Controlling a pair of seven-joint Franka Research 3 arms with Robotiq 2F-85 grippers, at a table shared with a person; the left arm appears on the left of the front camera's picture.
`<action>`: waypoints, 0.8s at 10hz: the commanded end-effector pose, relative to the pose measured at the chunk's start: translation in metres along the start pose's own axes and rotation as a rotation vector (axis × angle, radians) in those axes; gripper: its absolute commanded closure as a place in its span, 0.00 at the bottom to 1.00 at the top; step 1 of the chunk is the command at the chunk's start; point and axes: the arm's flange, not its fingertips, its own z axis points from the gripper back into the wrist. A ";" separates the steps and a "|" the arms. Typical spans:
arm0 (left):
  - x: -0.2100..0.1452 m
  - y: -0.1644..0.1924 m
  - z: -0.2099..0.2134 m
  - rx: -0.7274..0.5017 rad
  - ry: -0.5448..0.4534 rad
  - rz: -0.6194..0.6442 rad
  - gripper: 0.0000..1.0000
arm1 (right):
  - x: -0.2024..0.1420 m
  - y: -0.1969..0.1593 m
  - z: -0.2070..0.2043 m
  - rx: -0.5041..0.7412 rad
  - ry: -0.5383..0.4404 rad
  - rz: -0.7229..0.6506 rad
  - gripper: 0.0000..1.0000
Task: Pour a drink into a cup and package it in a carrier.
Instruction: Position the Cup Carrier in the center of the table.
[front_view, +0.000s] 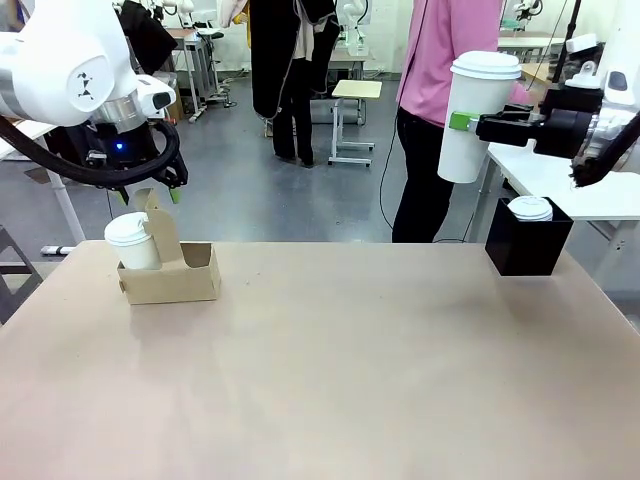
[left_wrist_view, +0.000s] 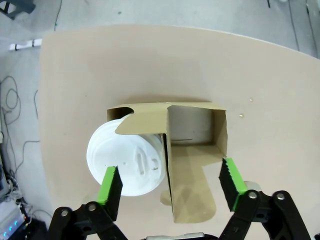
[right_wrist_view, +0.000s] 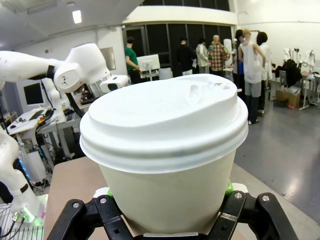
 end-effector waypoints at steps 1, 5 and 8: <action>0.002 0.001 0.000 0.005 0.026 0.022 0.60 | 0.003 0.000 -0.001 0.003 -0.006 0.003 0.20; 0.008 -0.003 -0.001 -0.020 0.048 0.017 1.00 | 0.003 0.000 -0.001 0.003 -0.006 0.003 0.20; 0.005 -0.009 0.001 -0.031 0.055 0.016 1.00 | 0.003 0.000 -0.001 0.003 -0.006 0.003 0.20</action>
